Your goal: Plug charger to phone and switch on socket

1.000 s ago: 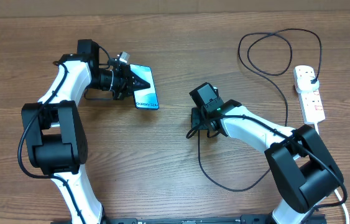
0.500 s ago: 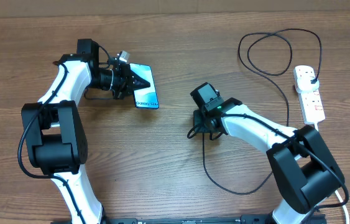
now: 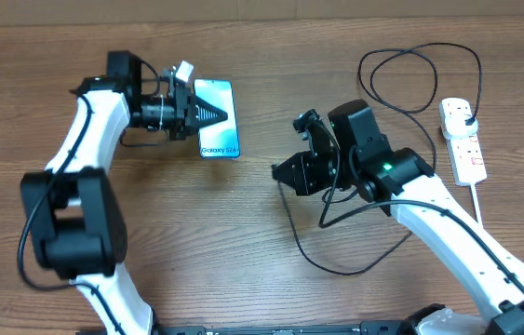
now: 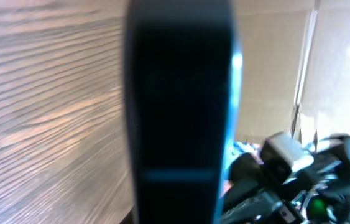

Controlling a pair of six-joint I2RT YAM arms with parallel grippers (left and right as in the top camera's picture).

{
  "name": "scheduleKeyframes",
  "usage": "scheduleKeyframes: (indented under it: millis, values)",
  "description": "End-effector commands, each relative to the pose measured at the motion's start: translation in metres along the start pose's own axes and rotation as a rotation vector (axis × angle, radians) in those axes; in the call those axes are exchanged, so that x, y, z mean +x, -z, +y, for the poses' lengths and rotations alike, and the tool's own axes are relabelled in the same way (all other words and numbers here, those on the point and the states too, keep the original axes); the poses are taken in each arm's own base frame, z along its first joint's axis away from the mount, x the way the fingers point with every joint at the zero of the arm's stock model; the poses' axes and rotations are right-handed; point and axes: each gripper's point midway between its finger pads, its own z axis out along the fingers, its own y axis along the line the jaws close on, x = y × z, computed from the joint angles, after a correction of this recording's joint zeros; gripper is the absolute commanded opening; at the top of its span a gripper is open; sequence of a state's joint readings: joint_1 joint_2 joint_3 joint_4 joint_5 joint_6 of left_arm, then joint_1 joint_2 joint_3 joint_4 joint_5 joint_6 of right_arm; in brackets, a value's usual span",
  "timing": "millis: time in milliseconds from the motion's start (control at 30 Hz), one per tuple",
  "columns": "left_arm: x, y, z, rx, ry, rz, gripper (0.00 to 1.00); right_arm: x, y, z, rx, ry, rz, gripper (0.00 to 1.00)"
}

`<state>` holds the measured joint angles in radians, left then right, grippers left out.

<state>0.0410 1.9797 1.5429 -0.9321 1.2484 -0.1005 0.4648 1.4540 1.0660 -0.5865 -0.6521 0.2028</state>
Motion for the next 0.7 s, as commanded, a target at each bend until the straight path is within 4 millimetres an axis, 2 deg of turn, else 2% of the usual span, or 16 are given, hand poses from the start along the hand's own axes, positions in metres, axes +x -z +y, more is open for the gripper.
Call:
scheduleKeyframes:
  millis: [0,167,300,500,667]
  values:
    - [0.010,0.023,-0.067,0.088,-0.183,-0.045,0.04,0.007,0.005,0.042,-0.240,0.096,0.050,0.04]
    - [0.024,0.046,-0.113,0.086,-0.293,-0.103,0.05,0.009,0.018,0.075,-0.449,0.177,0.055,0.04]
    - [0.036,0.058,-0.139,0.086,-0.340,-0.133,0.04,0.005,0.034,0.104,-0.630,0.271,0.033,0.04]
    - [0.058,0.068,-0.184,0.266,-0.437,-0.095,0.04,-0.004,0.046,0.120,-0.719,0.330,0.006,0.04]
    - [0.059,0.069,-0.186,0.282,-0.370,-0.081,0.04,-0.011,0.053,0.131,-0.768,0.358,-0.007,0.04]
